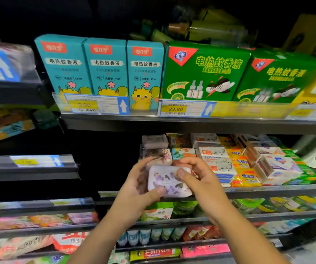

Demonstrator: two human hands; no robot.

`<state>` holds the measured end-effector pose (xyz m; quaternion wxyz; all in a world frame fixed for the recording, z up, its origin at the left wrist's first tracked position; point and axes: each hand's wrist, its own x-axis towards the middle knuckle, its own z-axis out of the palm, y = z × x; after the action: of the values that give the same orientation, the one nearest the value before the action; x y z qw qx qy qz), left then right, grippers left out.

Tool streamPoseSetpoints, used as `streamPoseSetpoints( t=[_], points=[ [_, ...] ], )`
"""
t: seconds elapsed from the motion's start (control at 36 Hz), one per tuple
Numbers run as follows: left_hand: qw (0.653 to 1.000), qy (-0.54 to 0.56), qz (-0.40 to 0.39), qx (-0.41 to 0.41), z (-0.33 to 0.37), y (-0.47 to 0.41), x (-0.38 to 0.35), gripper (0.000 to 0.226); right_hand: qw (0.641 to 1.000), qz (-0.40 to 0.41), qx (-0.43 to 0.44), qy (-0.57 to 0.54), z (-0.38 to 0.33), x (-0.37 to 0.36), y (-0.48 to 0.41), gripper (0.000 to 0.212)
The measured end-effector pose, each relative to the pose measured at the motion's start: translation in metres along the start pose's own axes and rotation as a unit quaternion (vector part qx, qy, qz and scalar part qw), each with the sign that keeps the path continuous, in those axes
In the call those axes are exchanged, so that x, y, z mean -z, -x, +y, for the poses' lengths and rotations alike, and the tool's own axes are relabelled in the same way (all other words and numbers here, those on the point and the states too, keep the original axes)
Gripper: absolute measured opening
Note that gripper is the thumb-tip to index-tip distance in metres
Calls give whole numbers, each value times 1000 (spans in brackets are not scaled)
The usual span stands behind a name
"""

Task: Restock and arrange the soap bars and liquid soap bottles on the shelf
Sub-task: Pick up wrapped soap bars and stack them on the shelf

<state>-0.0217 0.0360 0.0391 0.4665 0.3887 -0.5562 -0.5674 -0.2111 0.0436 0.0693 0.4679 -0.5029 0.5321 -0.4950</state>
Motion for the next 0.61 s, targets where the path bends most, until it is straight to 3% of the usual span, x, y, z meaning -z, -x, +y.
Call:
streamPoseSetpoints(
  t=[0.06,0.11,0.19,0.25,0.33,0.42,0.5,0.61],
  points=[
    [997,-53,-59,6,4,6,2,88,999,31,-20,-22,-2,0,0,15],
    [978,-188,-90,-26,9,10,2,92,996,29,-57,-59,-8,2,-1,6],
    [947,-299,-22,-119,8,1,7,79,982,-35,-139,-124,-16,4,1,17],
    [934,-328,16,-137,0,-6,14,67,967,-80,-157,-183,-18,6,3,30],
    [960,-256,39,-102,-3,-6,15,53,959,-140,-135,-204,-19,12,7,45],
    [993,-100,31,-45,0,-1,7,45,979,-177,-76,-61,-18,17,9,56],
    [997,-63,28,-43,1,0,4,43,990,-135,-14,34,-18,16,9,46],
    [997,-66,22,-41,5,0,-1,40,995,-100,2,25,-10,15,9,50]
  ],
)
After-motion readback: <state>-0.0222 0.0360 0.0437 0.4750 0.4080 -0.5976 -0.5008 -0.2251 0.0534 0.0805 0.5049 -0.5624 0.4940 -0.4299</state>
